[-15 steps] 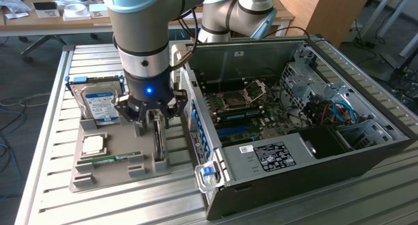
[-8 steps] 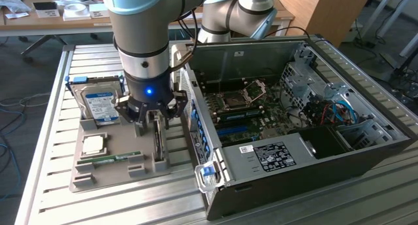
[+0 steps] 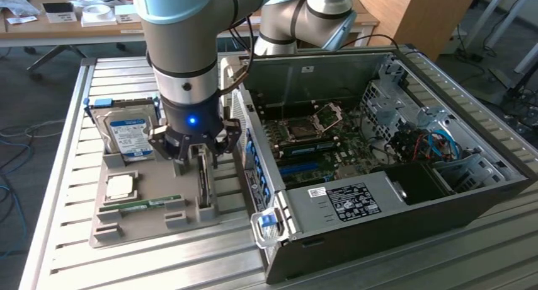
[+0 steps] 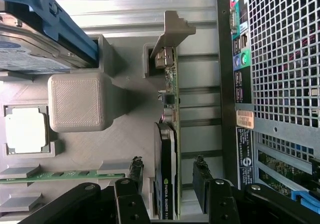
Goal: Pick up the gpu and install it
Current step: 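Pick up the gpu and move the gpu toward the slot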
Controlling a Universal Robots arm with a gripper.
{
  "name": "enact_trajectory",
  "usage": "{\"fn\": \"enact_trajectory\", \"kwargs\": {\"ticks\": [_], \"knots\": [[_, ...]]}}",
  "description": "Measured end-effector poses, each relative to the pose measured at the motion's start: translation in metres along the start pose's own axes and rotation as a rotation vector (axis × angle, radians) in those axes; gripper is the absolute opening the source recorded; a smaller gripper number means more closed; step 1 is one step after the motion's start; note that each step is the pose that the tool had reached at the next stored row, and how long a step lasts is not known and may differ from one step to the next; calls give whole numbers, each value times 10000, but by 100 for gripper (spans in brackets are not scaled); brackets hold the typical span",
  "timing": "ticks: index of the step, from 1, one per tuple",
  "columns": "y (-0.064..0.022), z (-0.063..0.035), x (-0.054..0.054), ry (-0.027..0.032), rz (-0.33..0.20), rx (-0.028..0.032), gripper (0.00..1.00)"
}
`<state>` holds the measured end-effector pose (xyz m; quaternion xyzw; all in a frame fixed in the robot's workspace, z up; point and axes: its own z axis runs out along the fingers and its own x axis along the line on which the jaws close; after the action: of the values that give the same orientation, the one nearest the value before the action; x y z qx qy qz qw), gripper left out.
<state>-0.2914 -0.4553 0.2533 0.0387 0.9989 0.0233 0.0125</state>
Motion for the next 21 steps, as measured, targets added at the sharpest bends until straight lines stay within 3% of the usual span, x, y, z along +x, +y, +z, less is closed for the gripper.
{"fn": "enact_trajectory", "kwargs": {"ticks": [21], "knots": [[-3,65,2,1,0,1,53]]}}
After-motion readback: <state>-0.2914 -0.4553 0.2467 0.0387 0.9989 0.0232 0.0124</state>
